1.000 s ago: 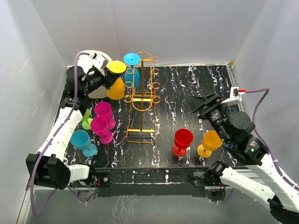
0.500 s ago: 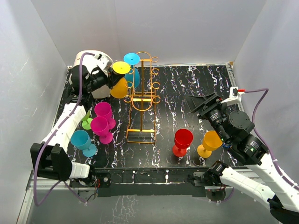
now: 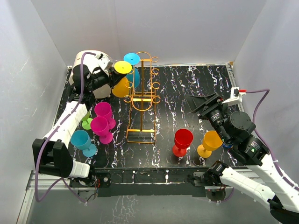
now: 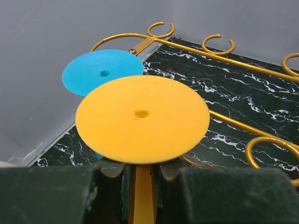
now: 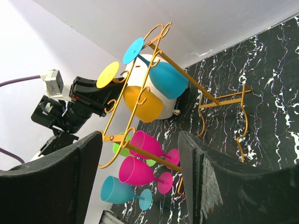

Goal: Place the wine glass upside down on the wine glass rack

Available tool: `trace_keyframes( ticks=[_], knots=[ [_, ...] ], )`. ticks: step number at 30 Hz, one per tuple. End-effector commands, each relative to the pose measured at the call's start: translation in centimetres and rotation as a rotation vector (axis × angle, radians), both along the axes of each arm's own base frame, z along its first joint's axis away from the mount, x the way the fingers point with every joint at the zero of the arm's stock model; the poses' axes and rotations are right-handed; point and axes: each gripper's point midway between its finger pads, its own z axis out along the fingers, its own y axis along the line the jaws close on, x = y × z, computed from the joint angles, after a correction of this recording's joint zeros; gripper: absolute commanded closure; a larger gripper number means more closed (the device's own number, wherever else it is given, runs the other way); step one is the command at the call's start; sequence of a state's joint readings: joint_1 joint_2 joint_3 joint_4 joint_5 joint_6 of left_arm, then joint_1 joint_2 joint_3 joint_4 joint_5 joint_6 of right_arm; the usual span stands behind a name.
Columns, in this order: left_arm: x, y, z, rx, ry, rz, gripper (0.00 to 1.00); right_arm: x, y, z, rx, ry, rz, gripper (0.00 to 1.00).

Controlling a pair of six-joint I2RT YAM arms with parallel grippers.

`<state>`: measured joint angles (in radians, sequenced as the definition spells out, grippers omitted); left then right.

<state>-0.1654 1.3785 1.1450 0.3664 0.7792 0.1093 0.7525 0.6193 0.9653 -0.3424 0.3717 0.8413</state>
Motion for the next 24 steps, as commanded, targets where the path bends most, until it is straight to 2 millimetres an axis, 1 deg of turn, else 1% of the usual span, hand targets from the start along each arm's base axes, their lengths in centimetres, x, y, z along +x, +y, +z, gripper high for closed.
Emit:
trace_keyframes(
  ticks=[1, 6, 12, 24],
  knots=[
    [0.0, -0.6, 1.5, -0.011, -0.061, -0.051, 1.00, -0.2, -0.2, 0.8, 0.025, -0.019, -0.002, 0.36],
    [0.0, -0.8, 1.1, -0.008, -0.042, -0.066, 1.00, -0.2, -0.3, 0.6, 0.021, -0.014, -0.005, 0.36],
    [-0.2, -1.4, 1.3, -0.026, -0.035, -0.103, 1.00, -0.2, -0.3, 0.4, 0.019, -0.010, -0.009, 0.36],
    [-1.5, -2.7, 1.6, -0.053, -0.017, -0.180, 0.99, -0.1, -0.3, 0.0, 0.012, -0.004, -0.010, 0.36]
  ],
)
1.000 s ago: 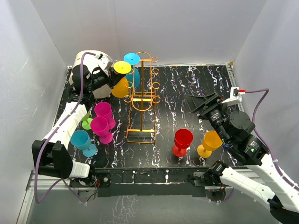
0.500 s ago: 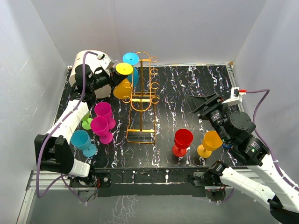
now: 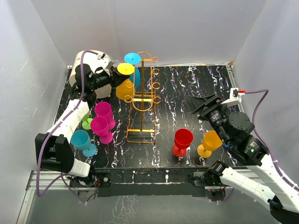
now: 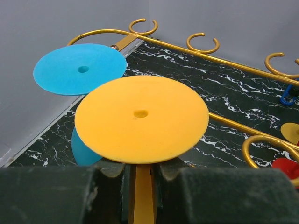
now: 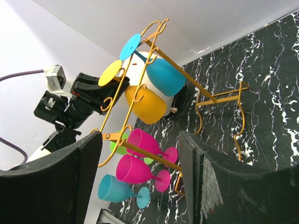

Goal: Place the wine glass upside down on the wine glass rack

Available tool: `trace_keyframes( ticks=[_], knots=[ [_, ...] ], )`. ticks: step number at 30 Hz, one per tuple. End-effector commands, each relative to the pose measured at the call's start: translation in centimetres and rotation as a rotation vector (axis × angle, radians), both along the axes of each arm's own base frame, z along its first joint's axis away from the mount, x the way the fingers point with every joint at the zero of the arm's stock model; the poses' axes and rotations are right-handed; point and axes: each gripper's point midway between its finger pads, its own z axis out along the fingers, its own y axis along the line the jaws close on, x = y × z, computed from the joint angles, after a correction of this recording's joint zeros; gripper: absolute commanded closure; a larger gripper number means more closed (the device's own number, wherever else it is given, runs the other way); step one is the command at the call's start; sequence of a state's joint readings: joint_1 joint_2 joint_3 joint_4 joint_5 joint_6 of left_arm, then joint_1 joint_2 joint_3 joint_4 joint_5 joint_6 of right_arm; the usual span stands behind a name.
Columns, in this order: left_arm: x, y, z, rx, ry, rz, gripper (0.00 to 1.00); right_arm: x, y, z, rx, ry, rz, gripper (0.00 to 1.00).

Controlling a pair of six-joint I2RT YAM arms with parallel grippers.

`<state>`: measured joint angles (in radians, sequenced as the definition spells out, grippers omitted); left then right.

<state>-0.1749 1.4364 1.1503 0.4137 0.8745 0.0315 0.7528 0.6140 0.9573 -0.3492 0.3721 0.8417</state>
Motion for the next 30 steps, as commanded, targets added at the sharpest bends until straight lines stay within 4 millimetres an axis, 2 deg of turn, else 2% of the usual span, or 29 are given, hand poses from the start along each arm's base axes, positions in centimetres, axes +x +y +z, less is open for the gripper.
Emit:
trace_keyframes(
  ticks=[1, 13, 18, 30],
  knots=[
    [-1.1, -1.0, 2.8, -0.020, -0.086, -0.075, 0.99, -0.1, -0.2, 0.4, 0.017, -0.010, -0.010, 0.36],
    [0.0, -1.1, 2.6, -0.011, -0.080, -0.048, 0.98, 0.0, -0.2, 0.4, 0.016, -0.009, -0.009, 0.36],
    [-0.6, -1.5, 2.8, -0.015, -0.078, -0.086, 0.97, 0.1, -0.1, 0.4, 0.014, -0.006, -0.008, 0.36],
    [-1.0, -1.6, 1.6, 0.002, -0.042, -0.113, 0.83, 0.1, 0.0, 0.4, 0.012, -0.006, -0.005, 0.36]
  ],
)
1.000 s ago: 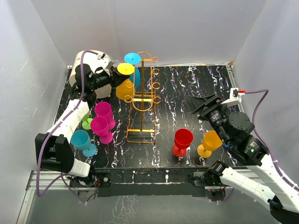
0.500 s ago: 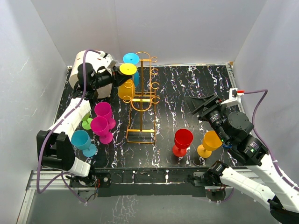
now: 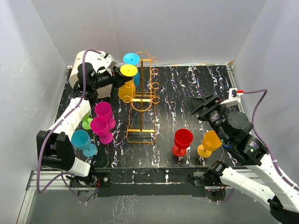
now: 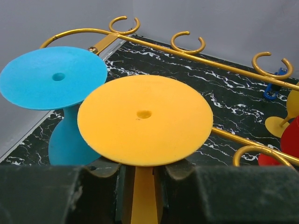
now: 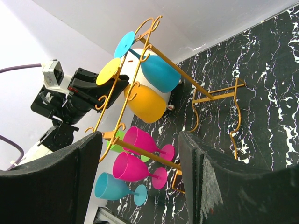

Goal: Place the wine glass upside down on the wine glass rack

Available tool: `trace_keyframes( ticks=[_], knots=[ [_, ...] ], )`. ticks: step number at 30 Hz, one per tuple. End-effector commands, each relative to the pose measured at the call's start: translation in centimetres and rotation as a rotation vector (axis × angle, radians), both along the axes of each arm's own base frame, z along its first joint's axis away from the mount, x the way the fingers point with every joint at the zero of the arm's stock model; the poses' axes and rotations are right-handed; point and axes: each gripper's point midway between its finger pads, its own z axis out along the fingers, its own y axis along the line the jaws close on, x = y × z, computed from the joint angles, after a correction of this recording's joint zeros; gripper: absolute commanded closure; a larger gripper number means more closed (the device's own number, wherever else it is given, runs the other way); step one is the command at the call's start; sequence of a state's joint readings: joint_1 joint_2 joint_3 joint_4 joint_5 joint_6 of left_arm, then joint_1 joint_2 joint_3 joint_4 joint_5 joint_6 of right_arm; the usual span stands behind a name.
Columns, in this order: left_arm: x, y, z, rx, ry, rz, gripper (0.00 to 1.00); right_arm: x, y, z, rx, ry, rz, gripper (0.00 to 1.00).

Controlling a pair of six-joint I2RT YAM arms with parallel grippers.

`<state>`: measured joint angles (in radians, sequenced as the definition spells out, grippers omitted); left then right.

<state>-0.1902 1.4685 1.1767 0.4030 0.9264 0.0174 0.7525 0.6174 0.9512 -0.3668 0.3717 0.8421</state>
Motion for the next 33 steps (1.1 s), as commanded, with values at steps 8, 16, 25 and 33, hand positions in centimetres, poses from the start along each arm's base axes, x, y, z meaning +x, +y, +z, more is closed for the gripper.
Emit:
trace_keyframes(
  ticks=[8, 16, 25, 33],
  knots=[
    [-0.8, -0.4, 1.9, 0.011, -0.056, -0.053, 0.69, 0.0, 0.0, 1.1, 0.028, -0.023, -0.005, 0.36],
    [-1.7, 0.5, 2.1, 0.037, -0.030, 0.007, 0.57, 0.2, 0.2, 0.3, 0.008, -0.002, -0.001, 0.36],
    [-4.3, 2.2, 1.4, 0.064, -0.003, 0.103, 0.40, 0.5, 1.9, -4.2, -0.126, 0.130, 0.055, 0.31],
    [-7.2, 5.6, -0.4, 0.118, 0.118, 0.303, 0.32, -0.2, 0.6, -11.4, -0.400, 0.457, 0.020, 0.33]
  ],
)
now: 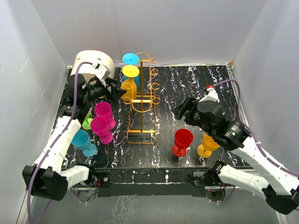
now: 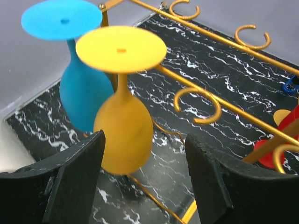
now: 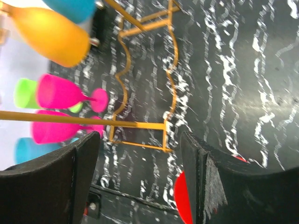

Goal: Place the wine glass upside down on the wine glass rack

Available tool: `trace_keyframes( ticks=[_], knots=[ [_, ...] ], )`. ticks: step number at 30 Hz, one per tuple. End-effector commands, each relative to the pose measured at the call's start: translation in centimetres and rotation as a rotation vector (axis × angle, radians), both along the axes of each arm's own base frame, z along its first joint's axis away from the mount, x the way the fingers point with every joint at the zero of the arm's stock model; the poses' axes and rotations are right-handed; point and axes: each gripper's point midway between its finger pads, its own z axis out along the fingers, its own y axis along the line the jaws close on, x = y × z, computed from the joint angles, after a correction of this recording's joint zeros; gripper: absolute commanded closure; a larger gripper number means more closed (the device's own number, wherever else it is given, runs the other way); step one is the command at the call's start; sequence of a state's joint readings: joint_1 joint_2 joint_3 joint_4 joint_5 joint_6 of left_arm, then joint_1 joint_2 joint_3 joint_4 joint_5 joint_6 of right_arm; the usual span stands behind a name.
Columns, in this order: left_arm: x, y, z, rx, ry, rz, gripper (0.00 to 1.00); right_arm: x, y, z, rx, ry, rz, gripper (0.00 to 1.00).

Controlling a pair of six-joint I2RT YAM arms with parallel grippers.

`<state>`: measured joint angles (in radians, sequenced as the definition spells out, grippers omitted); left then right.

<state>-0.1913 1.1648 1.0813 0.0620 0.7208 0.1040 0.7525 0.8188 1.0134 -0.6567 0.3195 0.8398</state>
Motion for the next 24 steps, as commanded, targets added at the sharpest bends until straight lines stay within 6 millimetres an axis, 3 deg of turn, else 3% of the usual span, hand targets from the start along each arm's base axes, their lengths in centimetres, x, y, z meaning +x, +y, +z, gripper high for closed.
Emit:
trace_keyframes(
  ticks=[1, 6, 9, 15, 18, 21, 24],
  knots=[
    [-2.3, 2.1, -0.9, 0.017, 0.072, 0.129, 0.32, -1.2, -1.7, -2.9, -0.147, 0.169, -0.040, 0.33],
    [-4.3, 3.3, 0.2, -0.027, 0.061, 0.199, 0.27, -2.2, -2.4, -5.6, -0.233, 0.298, -0.059, 0.35],
    [-4.7, 4.2, -0.1, -0.031, 0.076, 0.261, 0.26, -2.5, -2.6, -6.1, -0.237, 0.332, -0.071, 0.37],
    [-4.8, 8.0, -0.7, -0.085, 0.159, 0.526, 0.24, -3.7, -4.5, -6.8, -0.301, 0.408, -0.135, 0.40],
    [-5.8, 8.5, -0.3, -0.127, 0.181, 0.560, 0.23, -4.5, -5.4, -7.5, -0.360, 0.464, -0.145, 0.44],
    [-7.0, 9.0, 1.3, -0.164, 0.164, 0.585, 0.22, -5.4, -6.1, -8.6, -0.414, 0.518, -0.145, 0.51],
    [-7.8, 10.8, 4.5, -0.206, 0.115, 0.678, 0.14, -6.1, -6.2, -9.9, -0.441, 0.559, -0.127, 0.57]
  ],
)
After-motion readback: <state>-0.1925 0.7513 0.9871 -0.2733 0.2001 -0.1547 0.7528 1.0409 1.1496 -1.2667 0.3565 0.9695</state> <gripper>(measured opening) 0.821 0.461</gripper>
